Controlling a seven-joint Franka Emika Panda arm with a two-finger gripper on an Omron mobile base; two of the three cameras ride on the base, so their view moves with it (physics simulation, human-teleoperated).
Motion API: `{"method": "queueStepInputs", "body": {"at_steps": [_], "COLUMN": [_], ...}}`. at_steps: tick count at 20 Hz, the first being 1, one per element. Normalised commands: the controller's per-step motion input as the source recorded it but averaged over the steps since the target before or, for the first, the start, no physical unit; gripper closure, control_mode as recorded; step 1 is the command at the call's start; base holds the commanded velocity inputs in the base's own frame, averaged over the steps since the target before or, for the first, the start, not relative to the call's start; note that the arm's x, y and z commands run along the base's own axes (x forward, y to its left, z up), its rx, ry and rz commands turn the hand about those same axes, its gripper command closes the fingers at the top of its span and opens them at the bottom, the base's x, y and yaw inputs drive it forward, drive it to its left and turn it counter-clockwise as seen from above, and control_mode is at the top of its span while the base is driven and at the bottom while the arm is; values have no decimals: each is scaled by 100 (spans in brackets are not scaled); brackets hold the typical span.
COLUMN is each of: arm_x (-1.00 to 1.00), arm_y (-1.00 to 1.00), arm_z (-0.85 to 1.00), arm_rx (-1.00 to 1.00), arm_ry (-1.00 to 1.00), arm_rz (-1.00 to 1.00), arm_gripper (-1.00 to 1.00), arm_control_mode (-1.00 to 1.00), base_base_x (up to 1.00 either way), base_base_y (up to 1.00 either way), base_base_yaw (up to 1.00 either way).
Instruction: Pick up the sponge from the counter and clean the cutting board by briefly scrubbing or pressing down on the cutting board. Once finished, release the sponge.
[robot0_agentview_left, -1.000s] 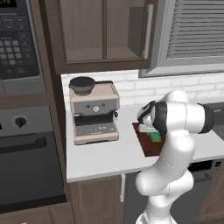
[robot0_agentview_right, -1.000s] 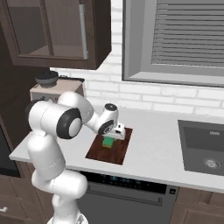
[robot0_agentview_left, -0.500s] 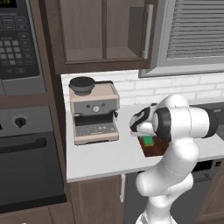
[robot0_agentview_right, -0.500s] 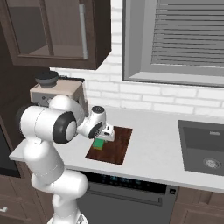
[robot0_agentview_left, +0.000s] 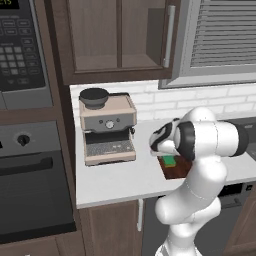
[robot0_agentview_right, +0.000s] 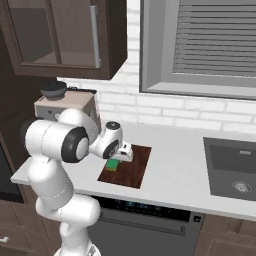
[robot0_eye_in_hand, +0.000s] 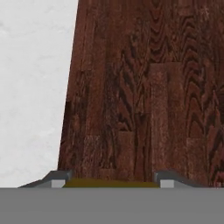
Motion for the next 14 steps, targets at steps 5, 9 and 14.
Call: {"method": "queueStepInputs", "body": {"at_steps": [5,9,14], "arm_x": [-75,-68,-24], "arm_y": [-1,0,0], "arm_z": [-29,-35,-47], "arm_rx": [0,0,-1], "arm_ry": [0,0,0], "arm_rz": [0,0,0], "arm_gripper": [100,100,100], "arm_control_mode": [-100,-100,-100], "base_base_x": [0,0,0], "base_base_y": [0,0,0], "base_base_yaw": [0,0,0]}}
